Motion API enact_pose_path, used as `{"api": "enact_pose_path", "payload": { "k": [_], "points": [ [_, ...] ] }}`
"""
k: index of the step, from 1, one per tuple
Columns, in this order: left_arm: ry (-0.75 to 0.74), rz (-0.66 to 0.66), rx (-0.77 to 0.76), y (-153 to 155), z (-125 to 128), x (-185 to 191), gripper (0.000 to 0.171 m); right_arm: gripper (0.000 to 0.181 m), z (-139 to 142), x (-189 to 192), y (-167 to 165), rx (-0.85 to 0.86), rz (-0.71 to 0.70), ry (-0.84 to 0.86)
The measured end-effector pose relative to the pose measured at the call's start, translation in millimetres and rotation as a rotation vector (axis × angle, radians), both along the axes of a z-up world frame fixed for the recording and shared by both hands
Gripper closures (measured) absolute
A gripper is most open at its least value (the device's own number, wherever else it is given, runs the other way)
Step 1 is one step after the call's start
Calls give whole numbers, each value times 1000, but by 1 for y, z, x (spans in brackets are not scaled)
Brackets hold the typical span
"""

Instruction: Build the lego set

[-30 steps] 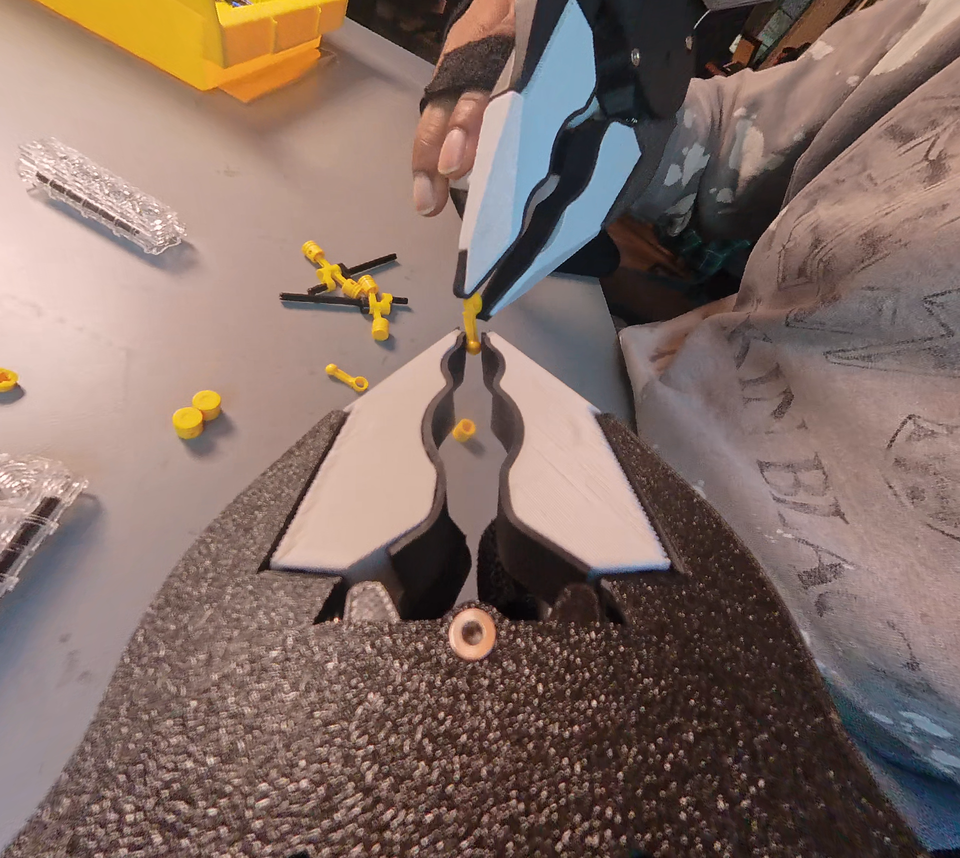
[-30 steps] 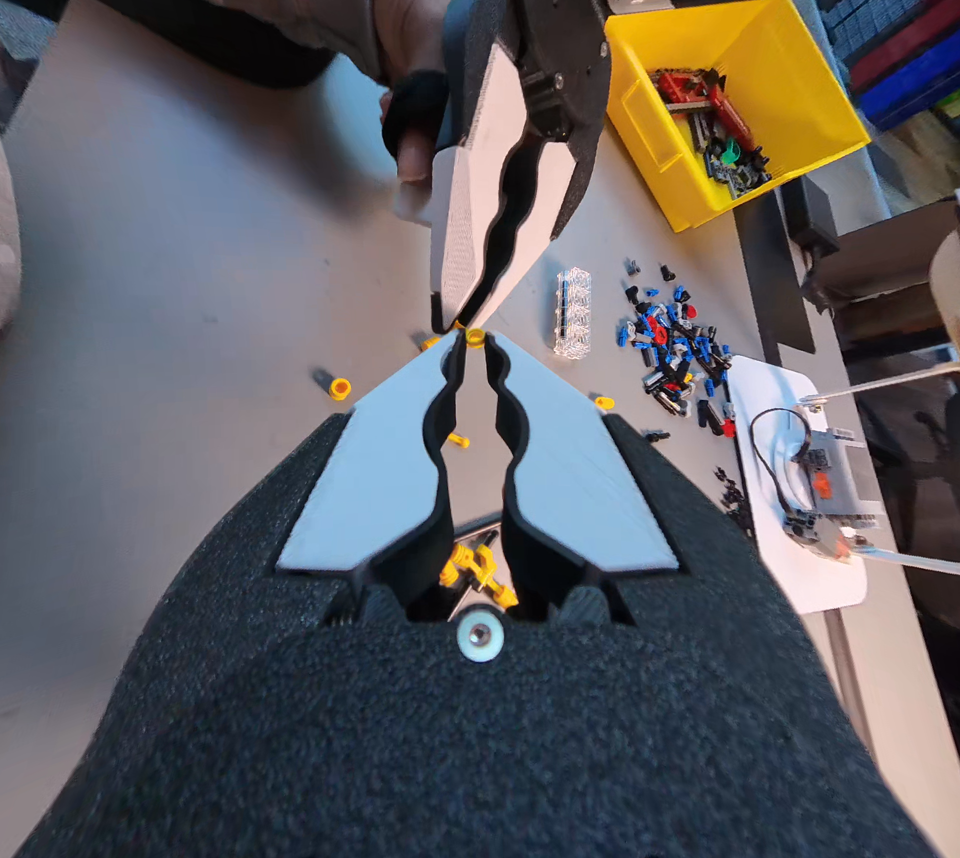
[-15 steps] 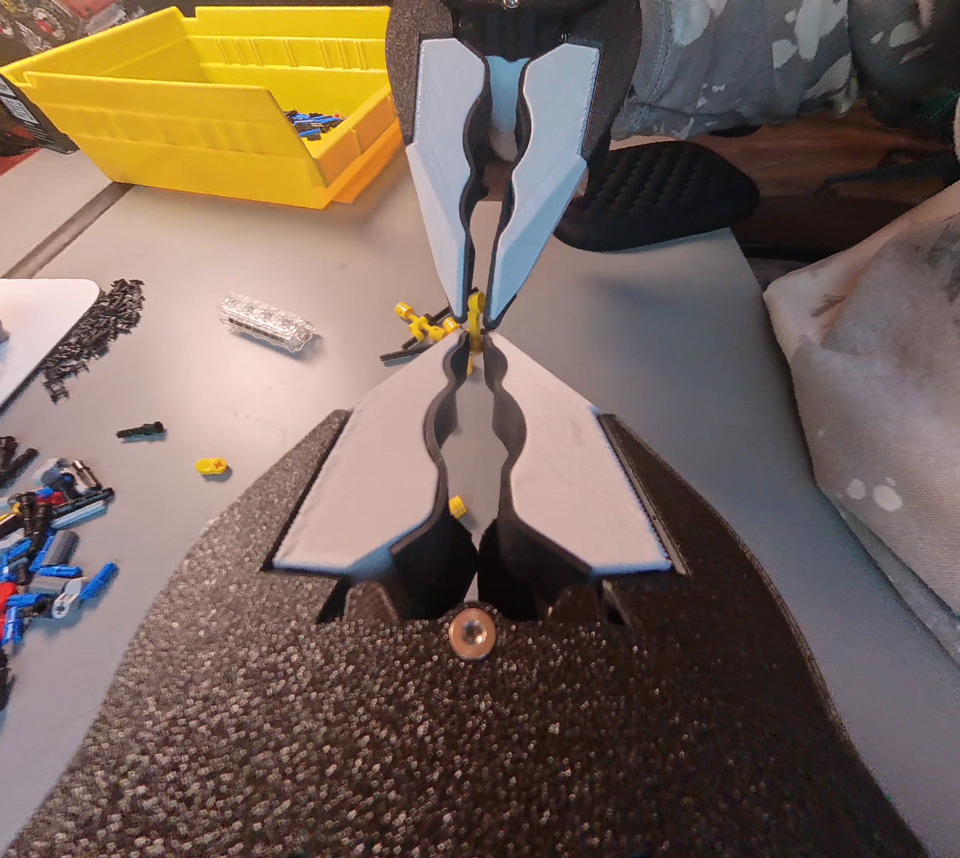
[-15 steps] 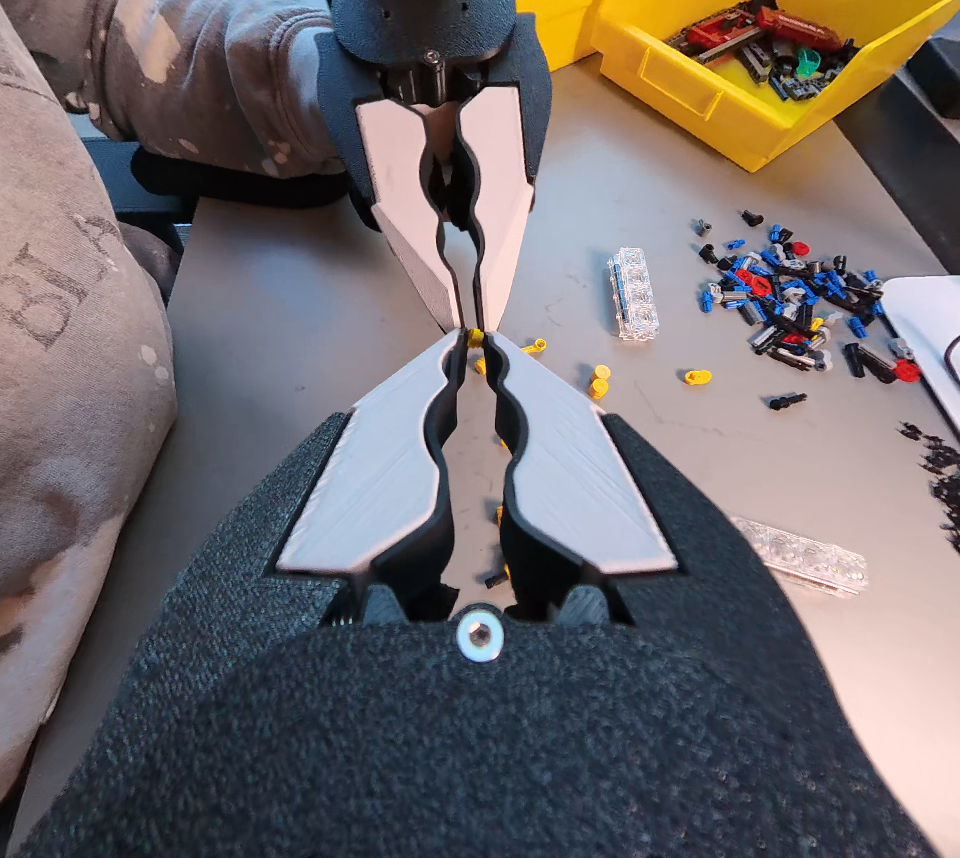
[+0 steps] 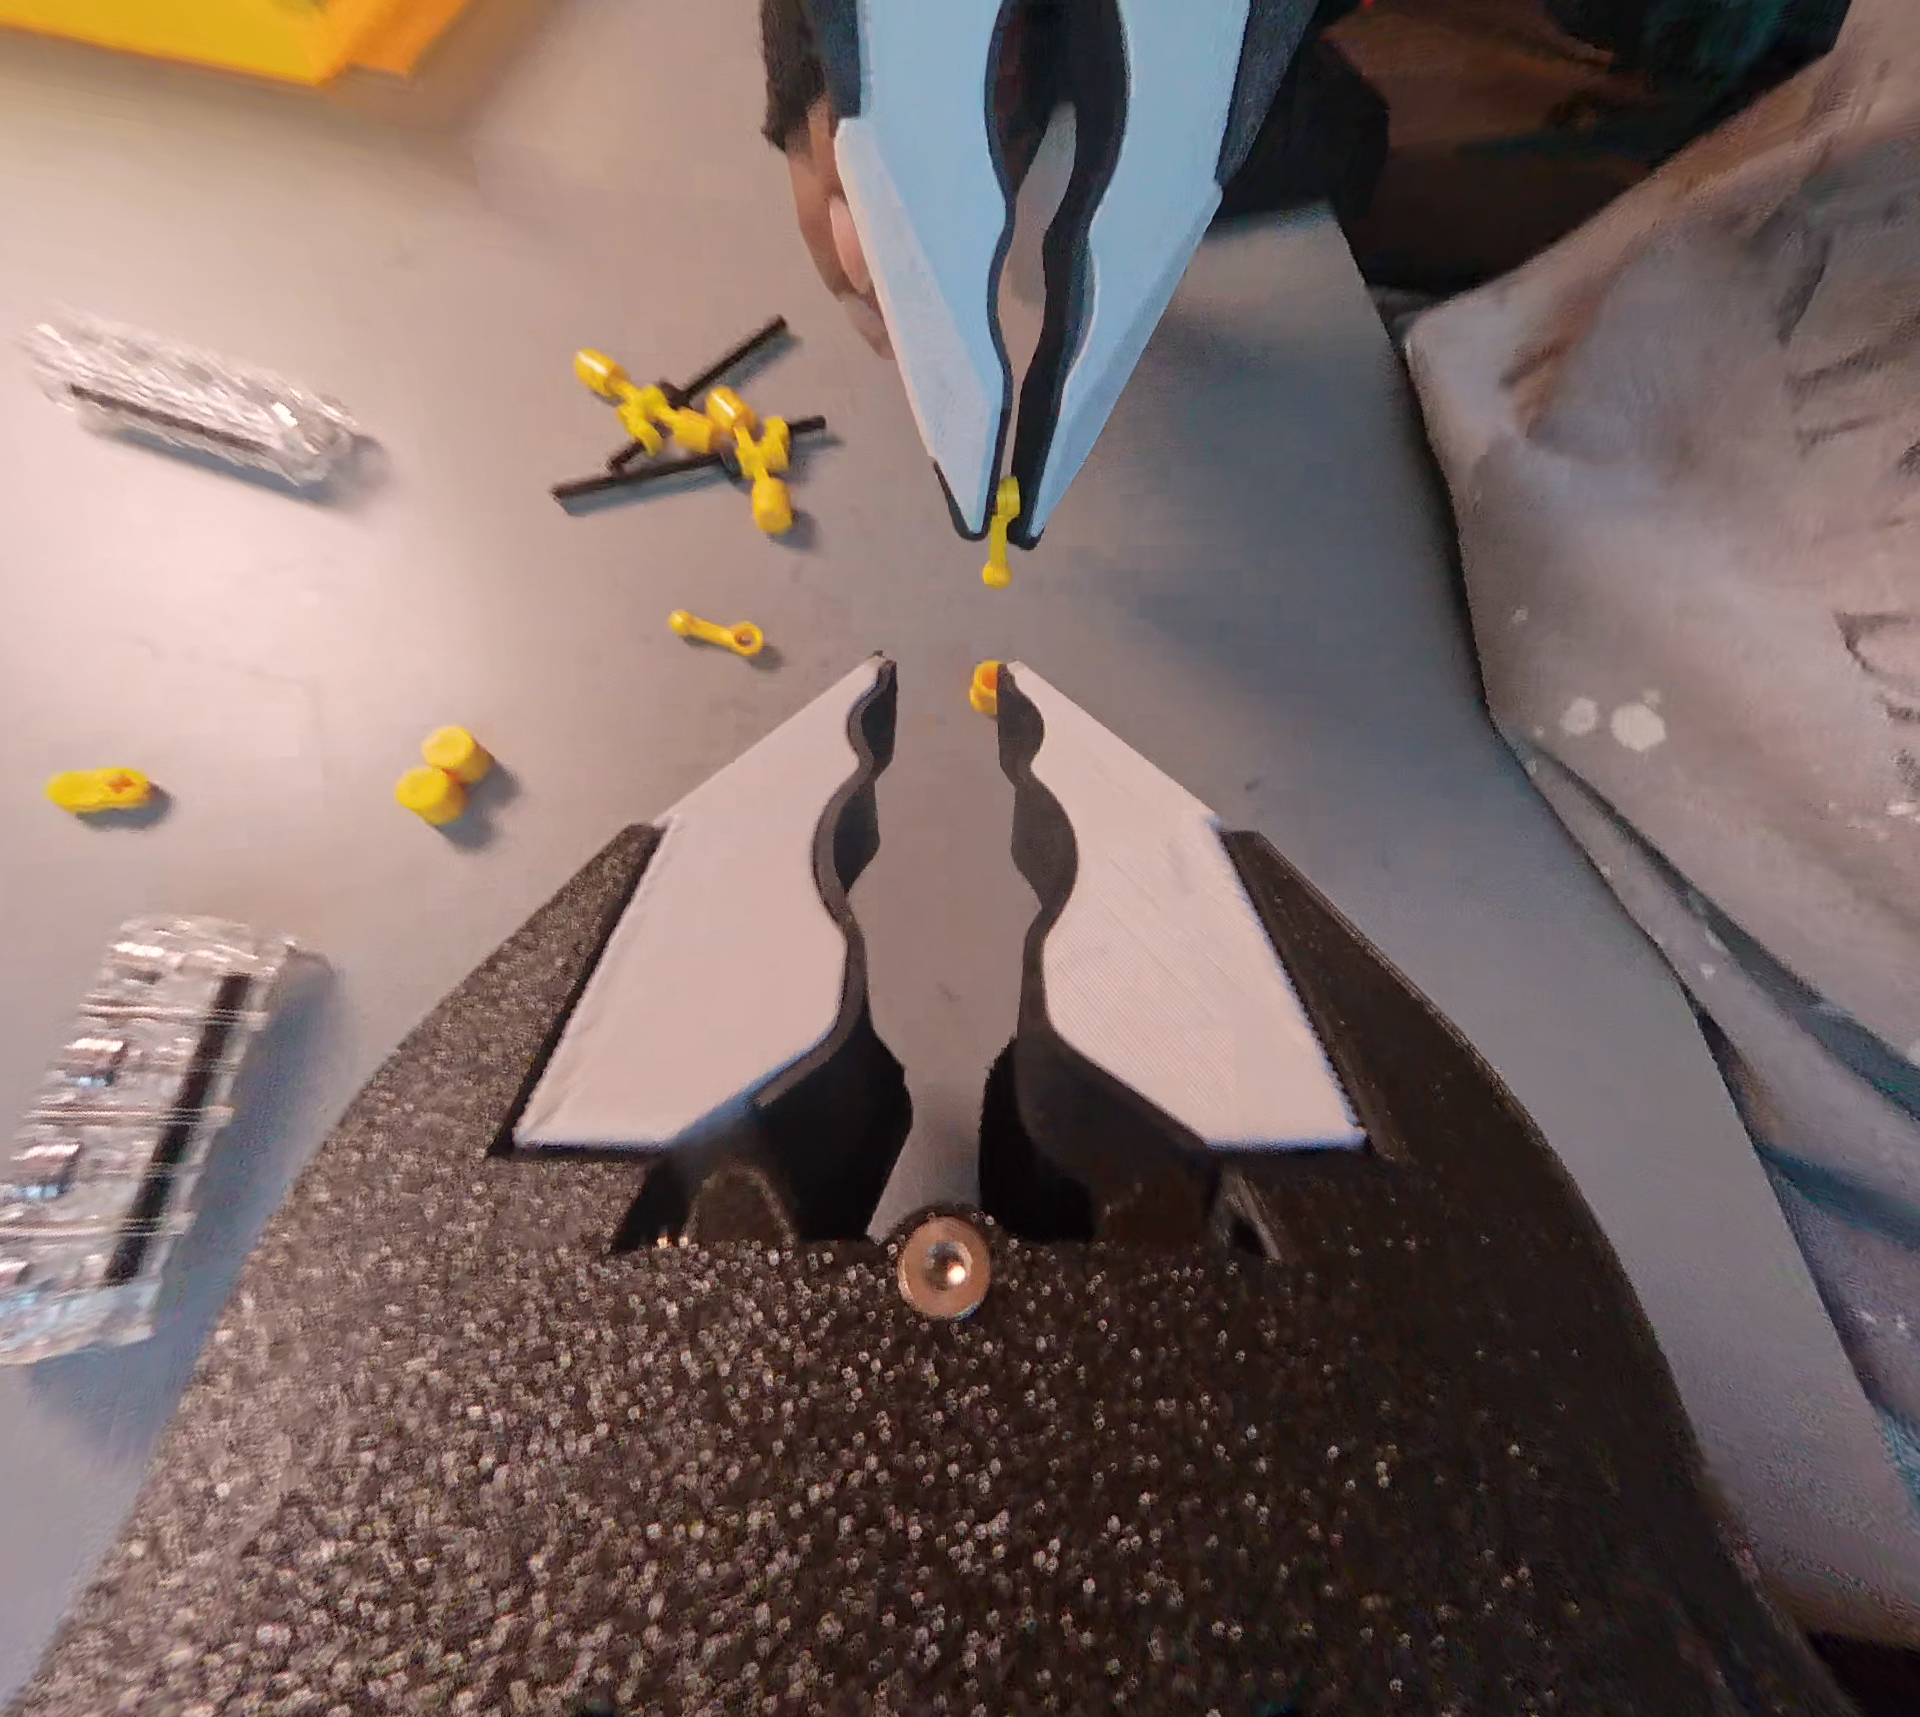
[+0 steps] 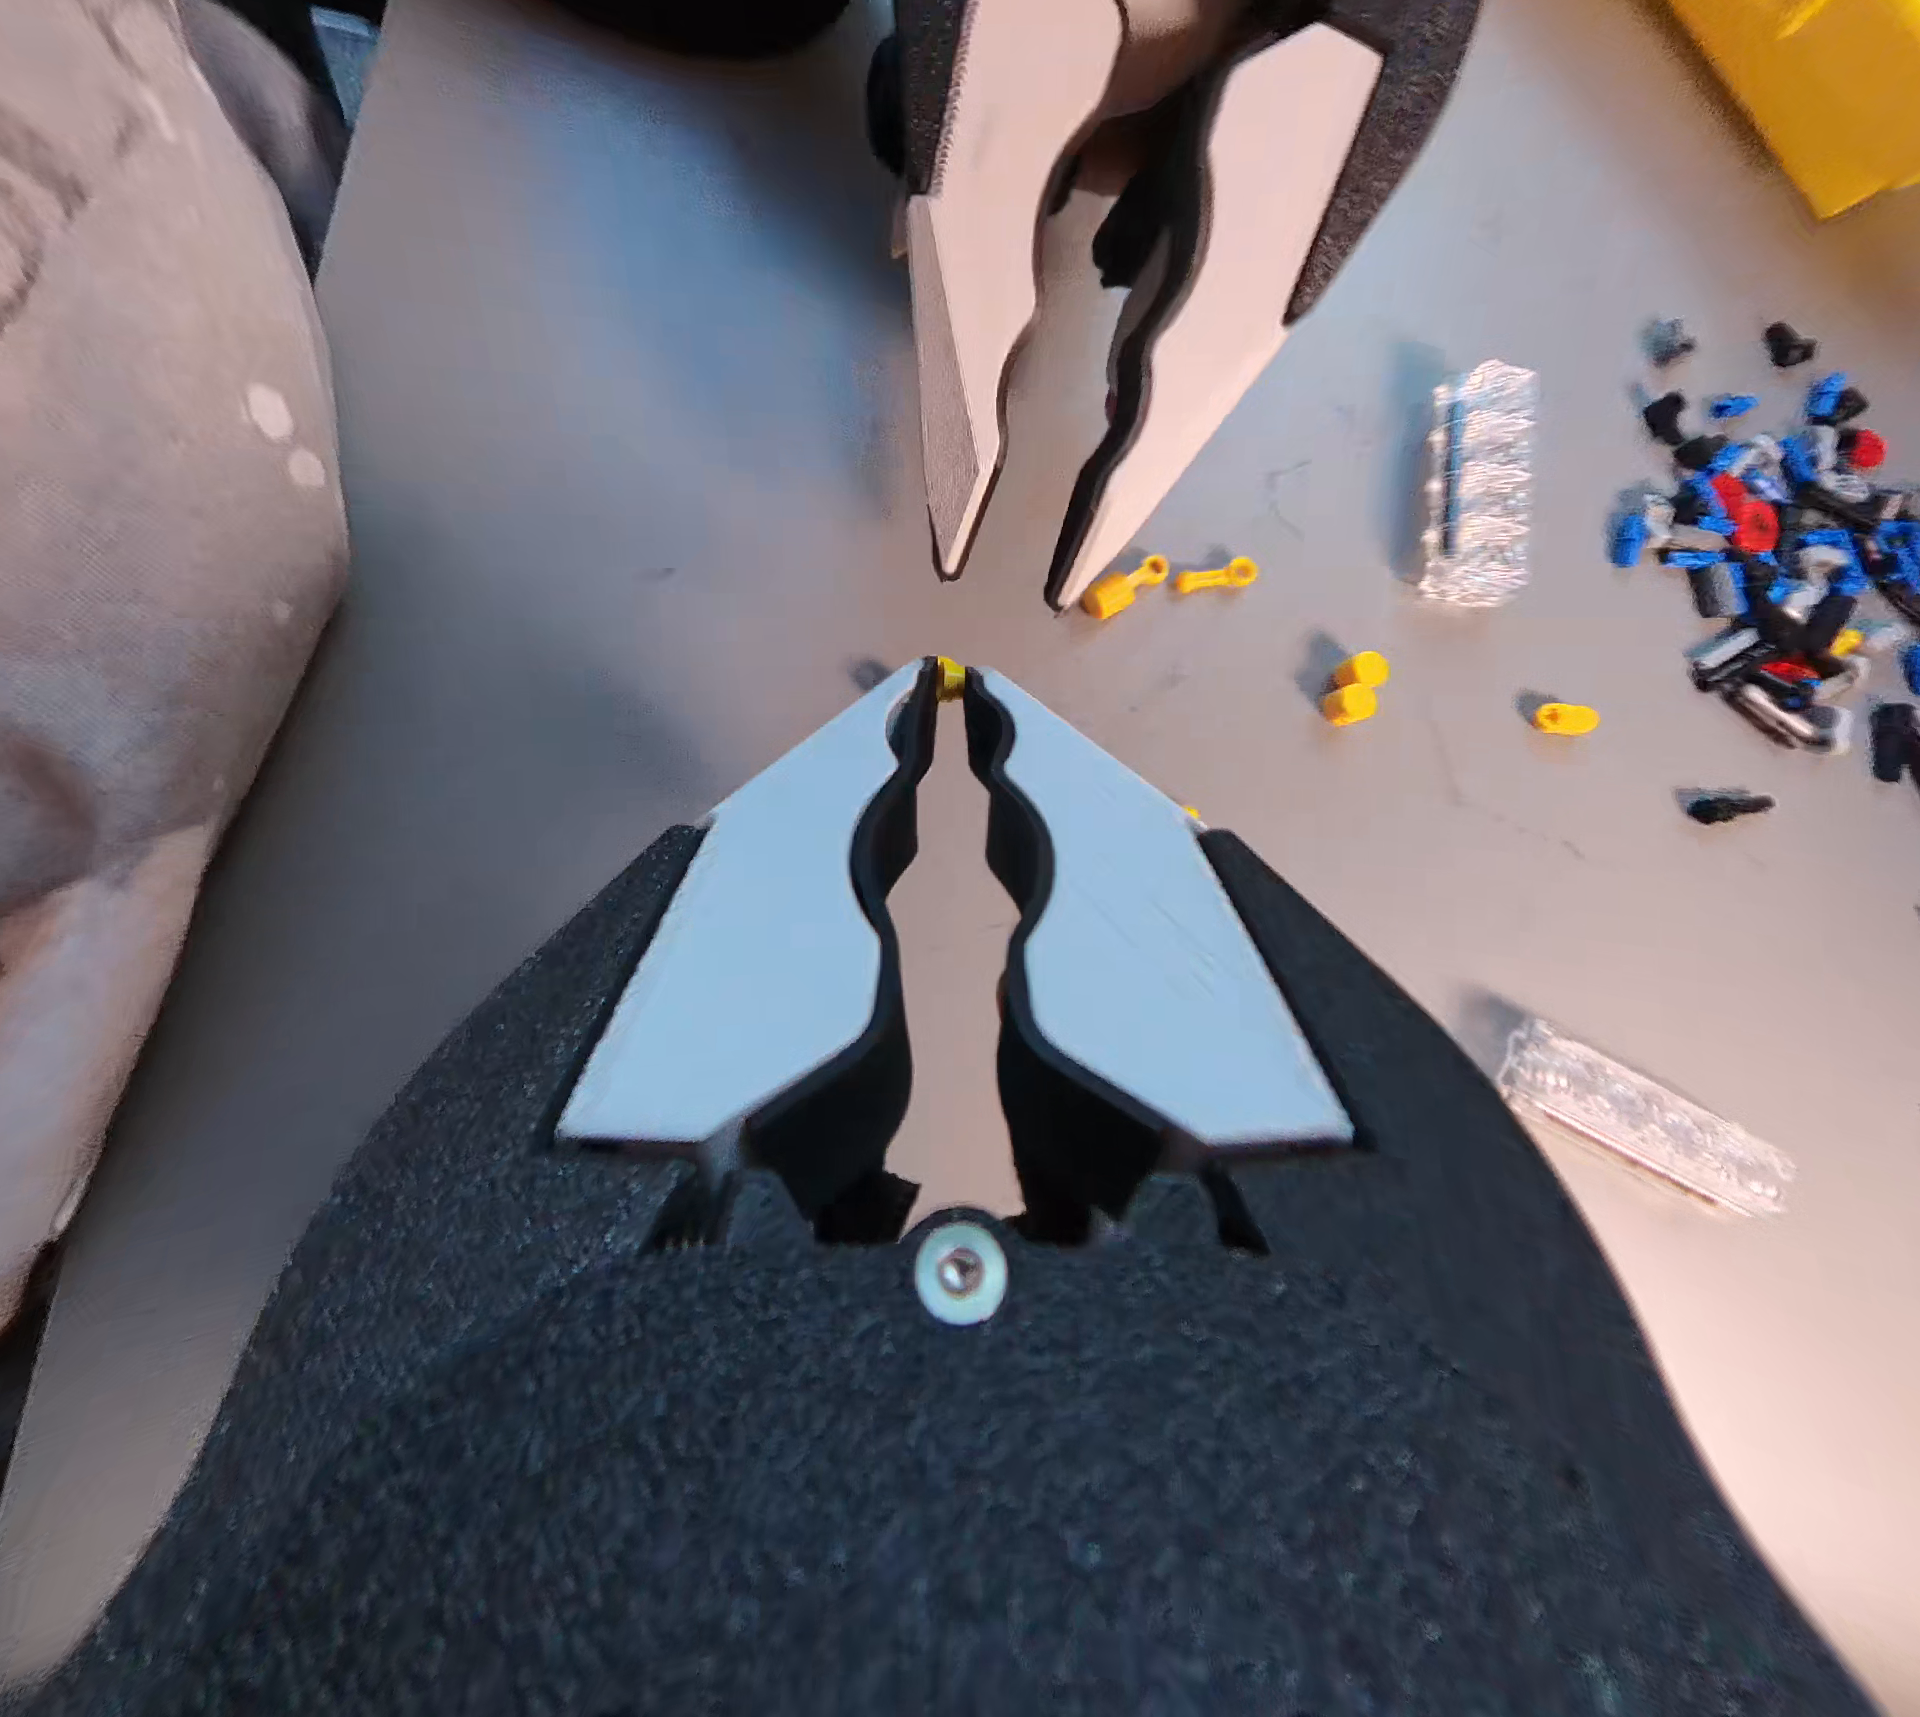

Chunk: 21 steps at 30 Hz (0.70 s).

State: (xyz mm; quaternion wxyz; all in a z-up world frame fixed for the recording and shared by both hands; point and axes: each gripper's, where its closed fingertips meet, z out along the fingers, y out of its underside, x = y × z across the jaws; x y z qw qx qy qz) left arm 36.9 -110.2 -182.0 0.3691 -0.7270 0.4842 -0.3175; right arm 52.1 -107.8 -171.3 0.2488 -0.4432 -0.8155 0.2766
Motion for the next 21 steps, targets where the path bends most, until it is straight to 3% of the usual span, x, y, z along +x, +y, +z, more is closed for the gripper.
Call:
{"api": "enact_pose_path", "payload": {
  "k": [3, 8, 12, 21],
  "points": [
    [93, -47, -21, -8, -22, 9, 150, 177, -19, 0, -3, 74, 38, -74],
    [154, -41, -1, -7, -32, 15, 151, 177, -33, -3, -4, 157, 86, -148],
    [173, -46, 13, -6, -36, 17, 161, 177, -34, -4, -5, 249, 139, -184],
    [181, -66, 70, -5, -36, 18, 163, 177, -36, -6, -10, 323, 241, -282]
  ]
}}
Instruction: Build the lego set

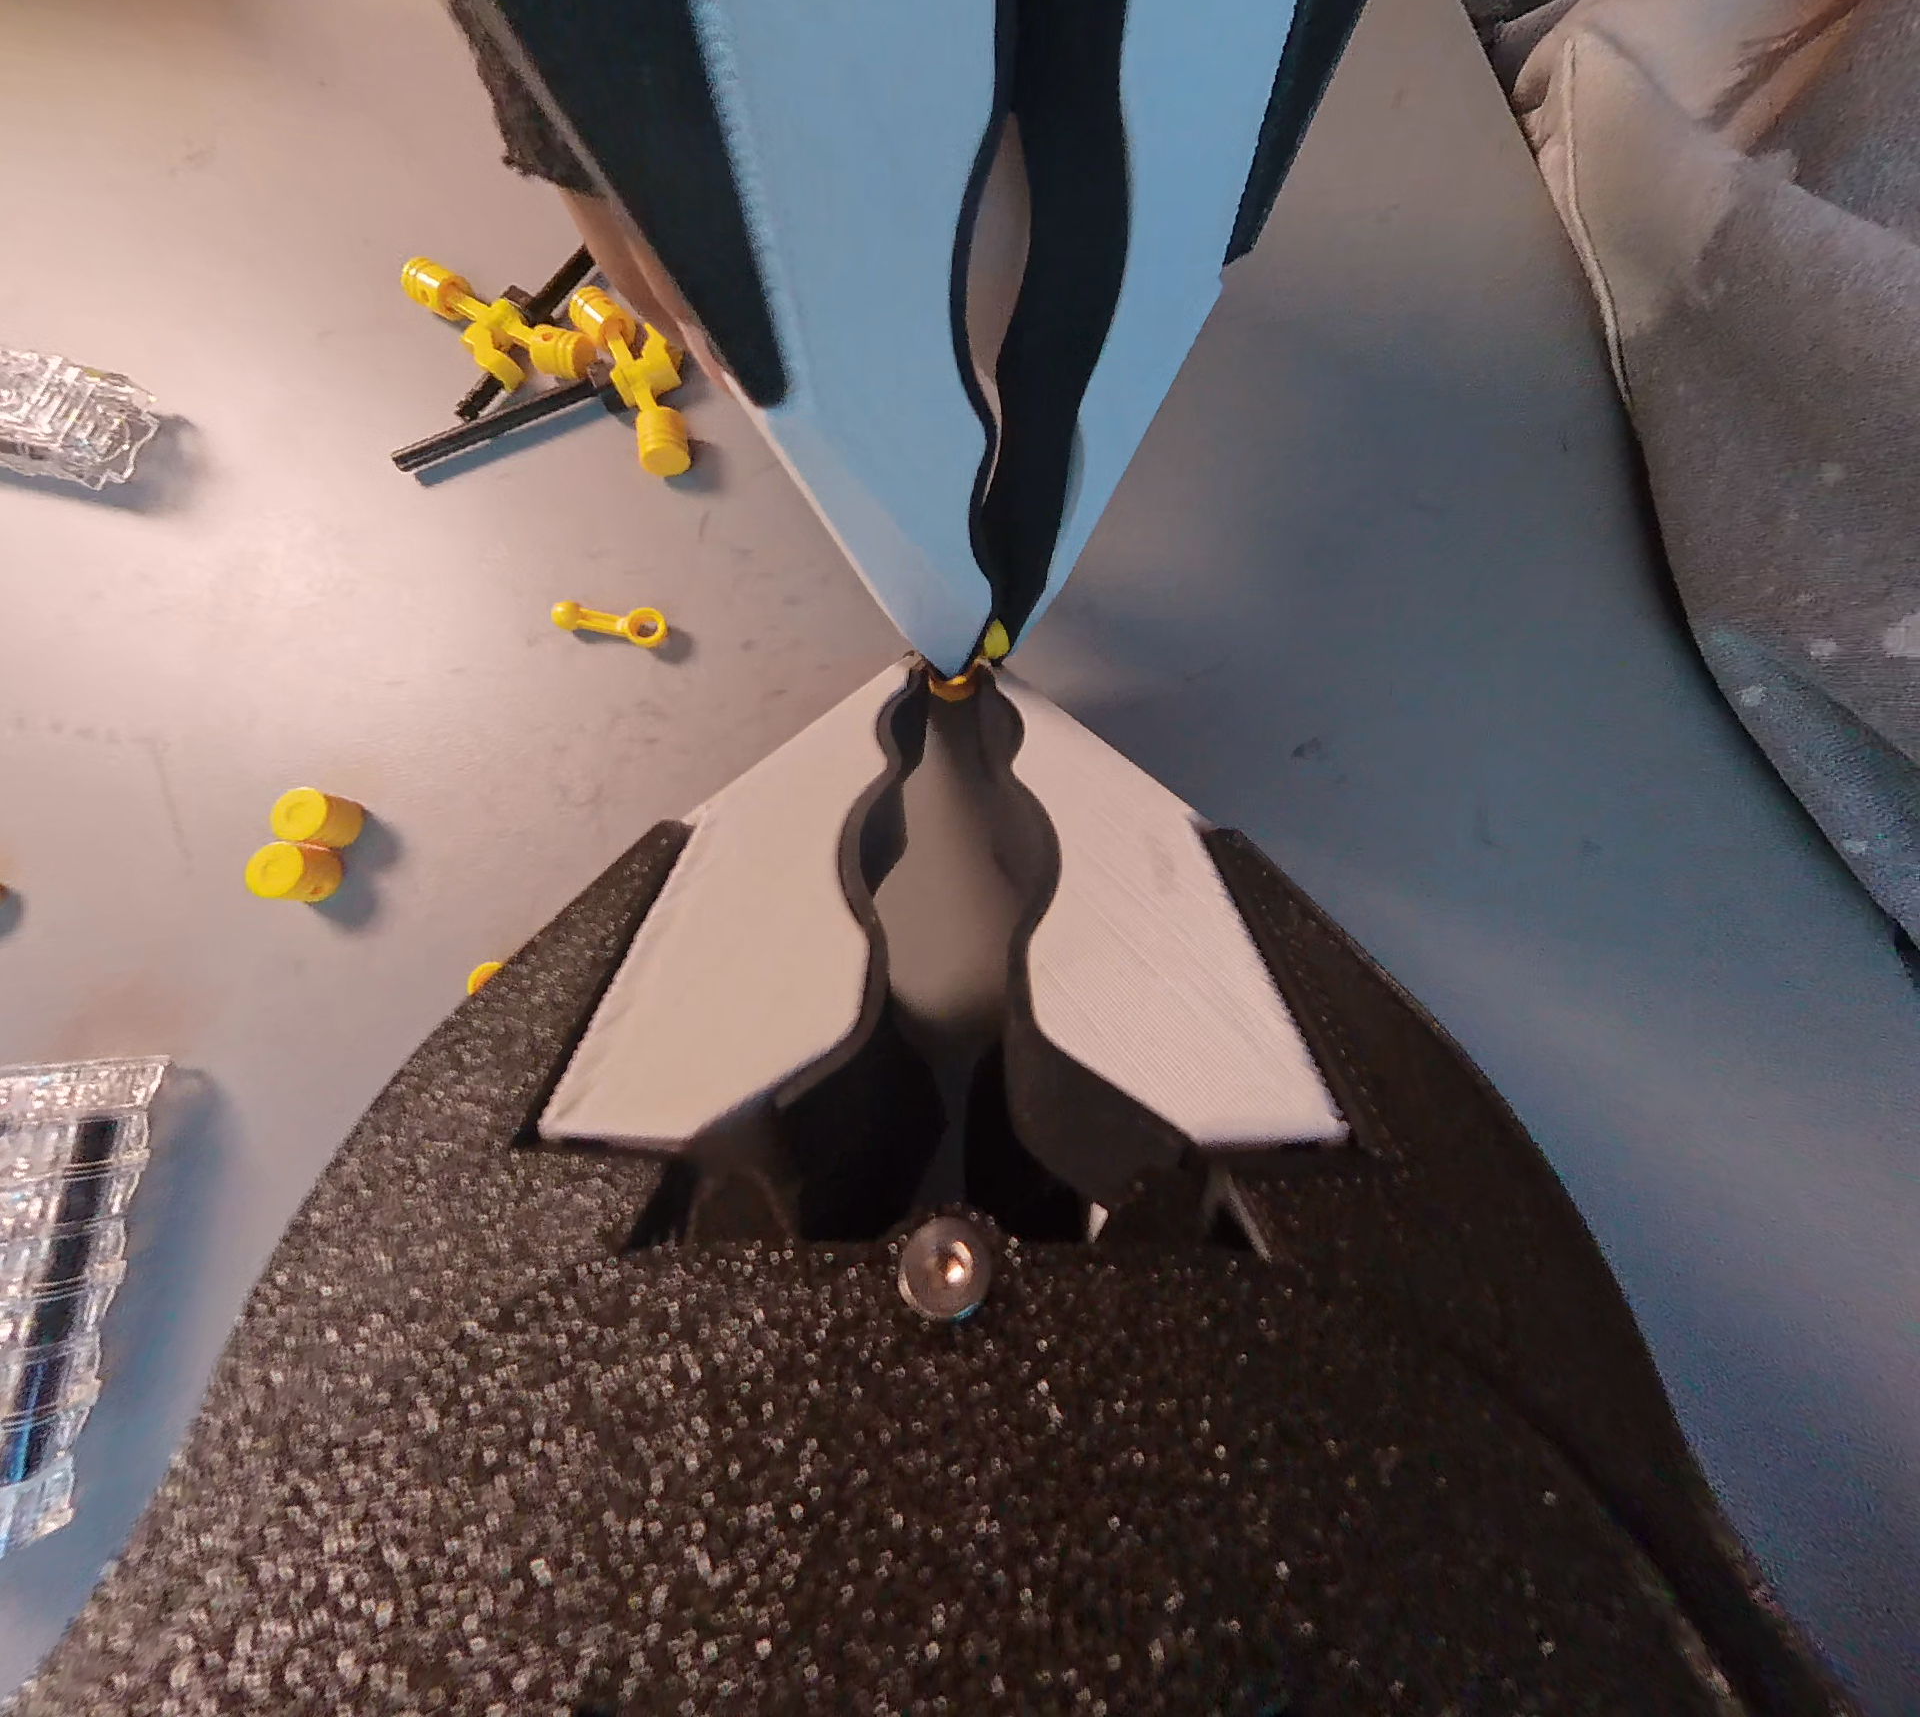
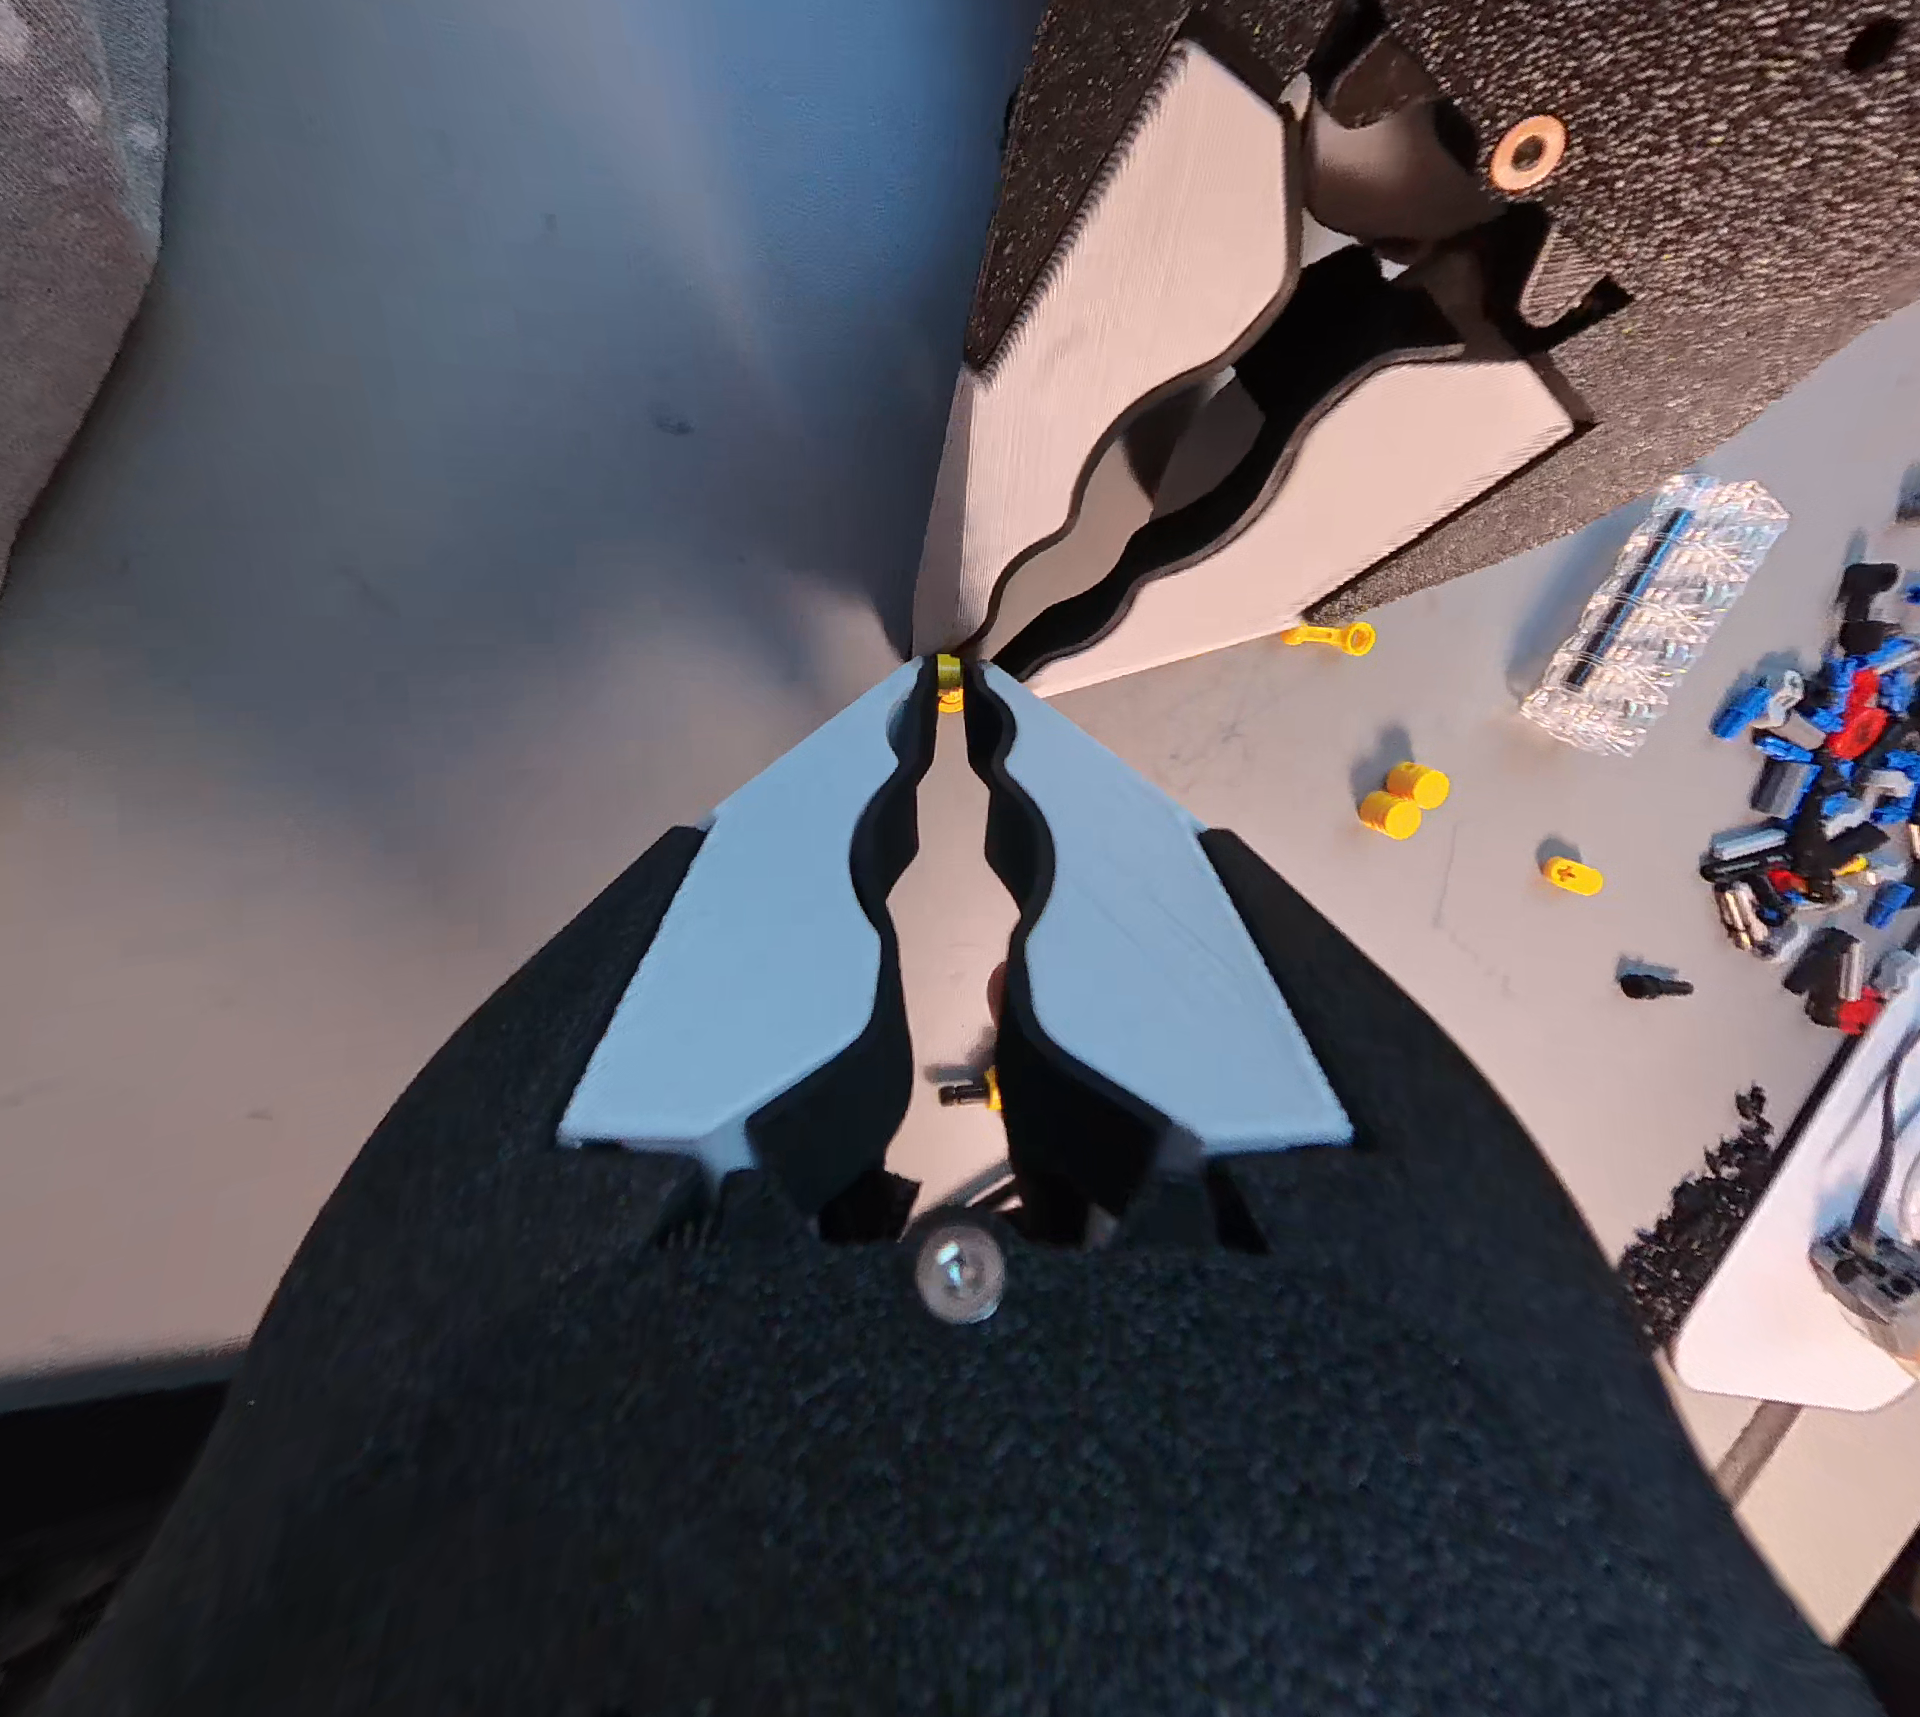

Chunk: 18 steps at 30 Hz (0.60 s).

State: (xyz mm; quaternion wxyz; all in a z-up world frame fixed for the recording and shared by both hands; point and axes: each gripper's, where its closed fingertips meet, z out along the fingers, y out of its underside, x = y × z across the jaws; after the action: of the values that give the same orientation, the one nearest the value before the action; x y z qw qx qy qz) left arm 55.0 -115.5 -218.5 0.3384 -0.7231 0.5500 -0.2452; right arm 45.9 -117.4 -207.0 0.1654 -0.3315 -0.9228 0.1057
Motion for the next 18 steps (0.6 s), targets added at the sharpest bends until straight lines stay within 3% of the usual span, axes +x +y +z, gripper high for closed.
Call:
{"api": "enact_pose_path", "payload": {
  "k": [18],
  "points": [
    [5, 8, 48, 2, 0, 0, 164, 177, -1, 2, 2, -279, -318, 108]
  ]
}}
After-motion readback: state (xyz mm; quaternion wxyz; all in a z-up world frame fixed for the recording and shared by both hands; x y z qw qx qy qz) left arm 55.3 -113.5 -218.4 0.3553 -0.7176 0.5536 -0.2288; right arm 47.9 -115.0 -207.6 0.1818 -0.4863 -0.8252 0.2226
